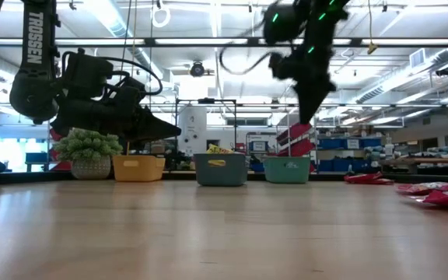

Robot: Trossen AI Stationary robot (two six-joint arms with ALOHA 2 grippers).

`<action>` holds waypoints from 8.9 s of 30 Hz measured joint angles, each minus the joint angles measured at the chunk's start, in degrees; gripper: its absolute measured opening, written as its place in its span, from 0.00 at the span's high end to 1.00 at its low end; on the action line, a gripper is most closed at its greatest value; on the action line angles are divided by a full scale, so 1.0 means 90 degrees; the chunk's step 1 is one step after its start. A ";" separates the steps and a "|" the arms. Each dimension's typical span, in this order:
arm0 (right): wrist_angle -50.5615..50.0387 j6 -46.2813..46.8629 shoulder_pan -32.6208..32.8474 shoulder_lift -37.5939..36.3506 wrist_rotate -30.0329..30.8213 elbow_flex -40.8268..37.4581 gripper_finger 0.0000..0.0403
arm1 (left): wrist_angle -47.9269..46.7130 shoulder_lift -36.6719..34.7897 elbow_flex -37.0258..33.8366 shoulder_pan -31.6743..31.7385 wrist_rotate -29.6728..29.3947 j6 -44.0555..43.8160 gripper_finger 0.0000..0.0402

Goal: Sort candy
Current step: Put the green gummy into the green bin

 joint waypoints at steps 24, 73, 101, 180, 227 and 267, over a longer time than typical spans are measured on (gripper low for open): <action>0.2985 0.5460 0.5876 -0.0024 -0.0927 -0.2195 0.75 | -0.0099 0.0000 0.0000 0.0000 0.0018 -0.0165 1.00; 0.2757 0.0115 -0.0287 -0.0004 0.0158 -0.0830 1.00 | -0.0145 0.0002 -0.0002 -0.0001 0.0016 -0.0167 1.00; 0.3659 0.0504 -0.2316 0.1468 -0.0348 -0.0942 0.97 | -0.0164 0.0002 -0.0002 -0.0002 0.0013 -0.0168 1.00; 0.3440 0.6369 0.5711 -0.0919 -0.1912 -0.3215 0.99 | -0.2842 -0.1557 0.0410 -0.0974 0.0857 0.0945 1.00; 0.2918 -0.1510 -0.2431 0.0428 -0.0653 -0.0570 0.65 | -1.2324 -0.4584 0.2310 -0.3252 -0.1405 -0.1314 1.00; 0.6648 -0.1547 0.0573 -0.1451 -0.0436 -0.3266 0.99 | -1.3444 -0.2027 0.3441 -0.8457 -0.0109 -0.5582 0.63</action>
